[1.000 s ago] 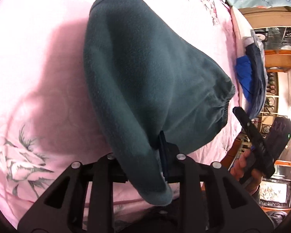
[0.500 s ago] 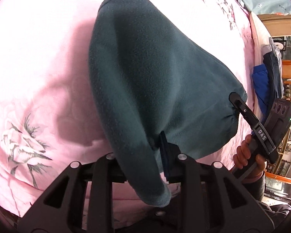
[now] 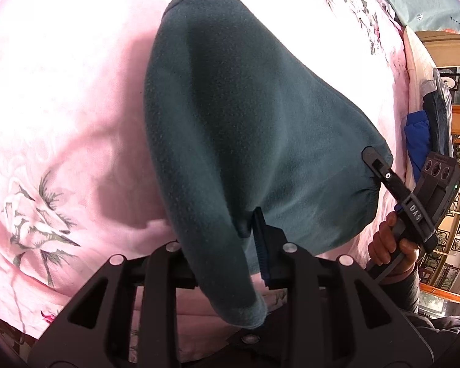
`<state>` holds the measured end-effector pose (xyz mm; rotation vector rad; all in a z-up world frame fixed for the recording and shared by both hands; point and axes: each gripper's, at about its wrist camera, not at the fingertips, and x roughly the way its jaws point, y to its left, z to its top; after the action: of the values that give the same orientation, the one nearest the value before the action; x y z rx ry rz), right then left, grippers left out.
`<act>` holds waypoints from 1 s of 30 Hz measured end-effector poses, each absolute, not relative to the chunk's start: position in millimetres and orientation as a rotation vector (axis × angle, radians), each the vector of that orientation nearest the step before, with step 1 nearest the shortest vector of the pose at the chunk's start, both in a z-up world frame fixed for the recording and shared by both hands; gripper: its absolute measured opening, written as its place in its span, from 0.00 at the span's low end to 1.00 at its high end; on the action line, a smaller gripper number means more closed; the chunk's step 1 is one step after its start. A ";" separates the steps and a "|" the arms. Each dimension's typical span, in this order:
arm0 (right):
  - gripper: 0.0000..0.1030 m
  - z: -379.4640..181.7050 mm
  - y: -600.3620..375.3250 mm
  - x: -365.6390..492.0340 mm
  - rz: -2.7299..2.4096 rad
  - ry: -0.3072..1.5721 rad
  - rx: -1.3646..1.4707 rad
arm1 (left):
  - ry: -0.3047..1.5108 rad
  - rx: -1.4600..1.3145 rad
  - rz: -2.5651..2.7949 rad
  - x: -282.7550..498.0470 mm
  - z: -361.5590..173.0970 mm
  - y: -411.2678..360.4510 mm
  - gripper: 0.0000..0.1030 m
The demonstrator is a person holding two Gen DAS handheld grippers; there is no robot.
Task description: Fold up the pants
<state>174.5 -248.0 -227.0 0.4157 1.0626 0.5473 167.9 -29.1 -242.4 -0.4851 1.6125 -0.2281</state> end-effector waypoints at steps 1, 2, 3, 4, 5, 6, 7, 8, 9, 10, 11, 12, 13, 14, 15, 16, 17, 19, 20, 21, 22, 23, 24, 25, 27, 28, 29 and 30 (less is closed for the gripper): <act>0.51 -228.0 -249.6 174.8 0.556 1.061 0.441 | 1.611 -0.483 -0.228 167.4 -242.0 -28.7 0.27; 0.52 -227.8 -249.1 174.4 0.556 1.056 0.443 | 1.609 -0.483 -0.224 168.0 -241.1 -31.9 0.27; 0.52 -225.9 -246.6 173.1 0.551 1.051 0.424 | 1.606 -0.482 -0.223 167.9 -240.4 -32.4 0.27; 0.51 -223.8 -243.9 171.8 0.545 1.047 0.397 | 1.602 -0.478 -0.223 167.2 -239.4 -32.9 0.27; 0.48 -221.6 -240.2 170.0 0.531 1.041 0.359 | 1.603 -0.470 -0.232 166.5 -238.2 -34.5 0.27; 0.45 -218.8 -234.6 167.5 0.509 1.034 0.301 | 1.600 -0.464 -0.230 165.9 -237.3 -35.2 0.27; 0.42 -218.5 -232.1 166.4 0.499 1.029 0.272 | 1.597 -0.456 -0.226 165.8 -236.7 -38.2 0.27; 0.40 -218.5 -230.7 165.6 0.490 1.024 0.253 | 1.594 -0.442 -0.222 165.5 -235.9 -40.4 0.27; 0.39 -218.7 -230.2 164.9 0.481 1.022 0.245 | 1.591 -0.413 -0.216 165.0 -234.0 -44.0 0.27; 0.37 -219.1 -230.4 164.4 0.475 1.021 0.246 | 1.588 -0.390 -0.212 165.3 -233.1 -46.6 0.27; 0.34 -218.8 -230.3 163.8 0.470 1.018 0.244 | 1.584 -0.362 -0.208 165.5 -231.8 -49.8 0.27; 0.33 -219.2 -230.5 163.6 0.467 1.015 0.241 | 1.580 -0.335 -0.204 165.3 -230.6 -53.0 0.27; 0.31 -218.6 -229.9 162.7 0.465 1.009 0.233 | 1.573 -0.303 -0.198 164.9 -228.9 -56.8 0.27; 0.29 -217.2 -227.7 161.1 0.461 1.001 0.217 | 1.568 -0.287 -0.194 165.0 -227.9 -58.9 0.27; 0.28 -215.8 -225.7 159.2 0.456 0.994 0.201 | 1.563 -0.264 -0.190 164.6 -226.6 -61.7 0.27; 0.27 -214.4 -223.5 157.6 0.452 0.987 0.182 | 1.559 -0.250 -0.188 164.4 -225.3 -63.3 0.27; 0.26 -213.0 -220.7 155.8 0.445 0.980 0.161 | 1.555 -0.234 -0.185 164.1 -224.0 -65.5 0.27; 0.25 -210.9 -216.5 153.3 0.435 0.967 0.128 | 1.547 -0.208 -0.183 163.9 -222.4 -68.9 0.26; 0.25 -209.8 -214.6 152.3 0.430 0.961 0.110 | 1.543 -0.195 -0.180 163.6 -221.4 -70.4 0.26; 0.25 -208.8 -213.2 151.2 0.429 0.956 0.095 | 1.539 -0.183 -0.178 163.4 -220.5 -71.7 0.26; 0.24 -207.1 -211.4 149.7 0.426 0.947 0.076 | 1.535 -0.173 -0.176 162.9 -220.1 -72.6 0.26; 0.24 -206.1 -210.2 148.4 0.428 0.942 0.063 | 1.533 -0.166 -0.175 162.6 -219.9 -73.8 0.26; 0.24 -206.1 -209.8 148.0 0.432 0.942 0.055 | 1.530 -0.162 -0.172 162.2 -219.6 -74.4 0.26; 0.24 -207.5 -210.8 148.7 0.434 0.950 0.059 | 1.528 -0.161 -0.171 161.8 -220.0 -73.9 0.26; 0.27 -213.0 -219.5 154.4 0.450 0.987 0.131 | 1.525 -0.163 -0.166 161.5 -220.3 -75.2 0.27; 0.31 -215.7 -224.1 157.9 0.457 1.007 0.172 | 1.522 -0.166 -0.159 161.3 -220.3 -75.8 0.28; 0.37 -220.2 -229.0 162.1 0.467 1.039 0.222 | 1.521 -0.169 -0.154 160.9 -220.6 -75.5 0.30; 0.39 -224.4 -235.6 166.9 0.496 1.062 0.288 | 1.520 -0.172 -0.150 159.8 -220.7 -75.0 0.30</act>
<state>166.9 -235.6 -224.4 0.2878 1.0620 0.4957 159.8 -75.0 -220.7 -0.1718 1.5200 -0.1501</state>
